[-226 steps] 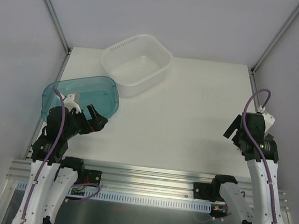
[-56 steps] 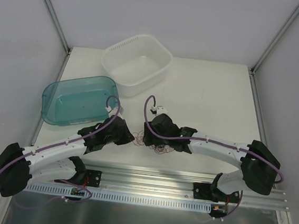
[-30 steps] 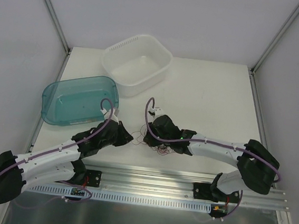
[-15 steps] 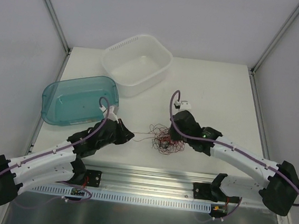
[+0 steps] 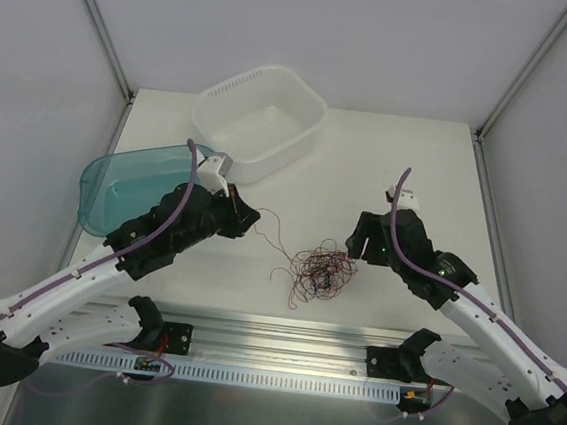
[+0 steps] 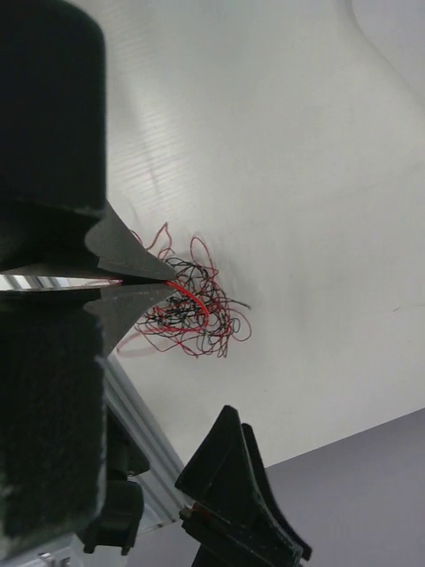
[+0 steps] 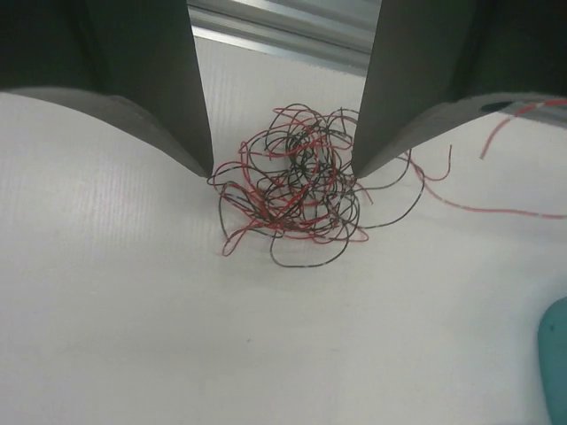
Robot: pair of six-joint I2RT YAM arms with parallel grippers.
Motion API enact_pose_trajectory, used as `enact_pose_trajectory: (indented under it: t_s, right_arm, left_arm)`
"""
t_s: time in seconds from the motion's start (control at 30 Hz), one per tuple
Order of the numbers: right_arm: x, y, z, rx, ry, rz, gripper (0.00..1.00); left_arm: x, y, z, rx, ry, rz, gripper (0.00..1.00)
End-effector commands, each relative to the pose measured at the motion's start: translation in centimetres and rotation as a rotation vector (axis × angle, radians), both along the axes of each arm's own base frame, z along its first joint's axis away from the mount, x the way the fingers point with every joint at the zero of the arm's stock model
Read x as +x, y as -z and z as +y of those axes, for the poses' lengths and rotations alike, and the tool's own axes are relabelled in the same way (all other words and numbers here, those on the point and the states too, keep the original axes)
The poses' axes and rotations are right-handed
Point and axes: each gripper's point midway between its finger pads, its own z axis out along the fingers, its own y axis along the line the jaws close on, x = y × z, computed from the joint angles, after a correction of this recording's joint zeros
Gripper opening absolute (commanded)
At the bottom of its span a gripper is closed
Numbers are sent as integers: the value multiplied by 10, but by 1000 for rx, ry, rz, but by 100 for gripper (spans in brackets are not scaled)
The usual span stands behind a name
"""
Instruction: Untangle the cables
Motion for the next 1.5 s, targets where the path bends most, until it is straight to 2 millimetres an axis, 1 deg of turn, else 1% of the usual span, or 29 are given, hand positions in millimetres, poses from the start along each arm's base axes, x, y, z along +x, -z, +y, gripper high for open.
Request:
enact_pose_trajectory:
  t_s: [0.0, 0.03, 0.07, 0.13, 0.17, 0.23, 0.27, 0.33, 0.4, 0.47, 0.53, 0.57, 0.6, 0.63, 0.67, 0.7, 0.73, 0.77, 0.83, 0.87, 0.93, 0.97, 1.07, 1.1, 1.2, 1.3, 1.4, 1.43, 1.47]
  right_arm:
    - [-15, 9, 30, 104, -126, 59, 68]
    - [-15, 14, 35, 115, -127, 75, 69]
    - [-16, 28, 38, 89, -129, 121, 69]
    - [-23, 45, 47, 67, -129, 182, 71]
    - [-23, 61, 48, 19, -110, 221, 72]
    - [-27, 76, 58, -9, -114, 258, 77]
    - [-29, 91, 62, -34, -96, 294, 77]
    - [-24, 100, 66, -43, -66, 309, 78]
    - [-19, 117, 60, -105, 2, 337, 77]
    - [-12, 125, 53, -155, 44, 341, 74]
    - [-9, 129, 46, -187, 69, 351, 57]
    - [-4, 130, 37, -203, 101, 348, 45]
    - [-5, 130, 28, -227, 116, 353, 23]
    - [-3, 125, 20, -231, 134, 343, 15]
    - [2, 121, 6, -246, 176, 332, 10]
    - [0, 118, -8, -277, 190, 336, 5]
    - [7, 104, -25, -266, 239, 295, 4]
    - [4, 98, -39, -286, 259, 295, 1]
    - [5, 81, -61, -298, 285, 258, 1]
    - [11, 60, -78, -269, 345, 201, 1]
    - [8, 39, -100, -284, 368, 168, 1]
    - [12, 12, -114, -248, 418, 105, 1]
    - [8, -17, -144, -267, 487, 69, 1]
    - [7, -33, -149, -255, 504, 46, 1]
    - [7, -55, -166, -237, 553, 18, 1]
    - [8, -62, -175, -202, 580, 17, 1]
    - [14, -67, -153, -122, 476, 6, 1]
    - [15, -62, -146, -98, 442, 20, 1]
    - [15, -57, -132, -53, 383, 39, 1]
  left_arm:
    - [-12, 5, -22, 47, 157, 39, 0]
    - [-11, 8, -27, 48, 167, 59, 0]
    - [-13, 9, -30, 40, 174, 72, 0]
    - [-12, 10, -30, 41, 172, 80, 0]
    - [-12, 8, -30, 37, 168, 77, 0]
    - [-12, -1, -27, 21, 157, 54, 0]
    - [-11, -3, -24, 20, 149, 44, 0]
    - [-11, -15, -17, 5, 123, 8, 0]
    - [-9, -23, -10, 0, 98, -19, 0]
    - [-6, -38, 1, -2, 53, -63, 0]
    - [-3, -49, 15, 24, 1, -103, 0]
    - [-1, -53, 22, 38, -26, -116, 0]
    - [1, -57, 30, 56, -61, -127, 0]
    - [7, -61, 49, 110, -144, -139, 0]
    - [9, -64, 59, 132, -184, -145, 0]
    - [10, -70, 75, 161, -238, -148, 0]
    - [14, -74, 92, 200, -313, -167, 0]
    - [15, -78, 105, 224, -363, -175, 0]
    - [16, -86, 131, 265, -451, -181, 0]
    - [17, -90, 141, 277, -489, -187, 0]
    - [18, -96, 157, 284, -543, -191, 0]
    - [18, -96, 163, 290, -556, -189, 0]
    - [17, -93, 177, 318, -595, -169, 0]
    - [18, -92, 177, 324, -596, -163, 0]
    - [17, -83, 182, 368, -604, -128, 0]
    - [17, -70, 177, 388, -577, -83, 0]
    - [14, -59, 140, 305, -401, -38, 0]
    - [10, -56, 122, 270, -306, -20, 0]
    - [9, -54, 112, 249, -259, -10, 0]
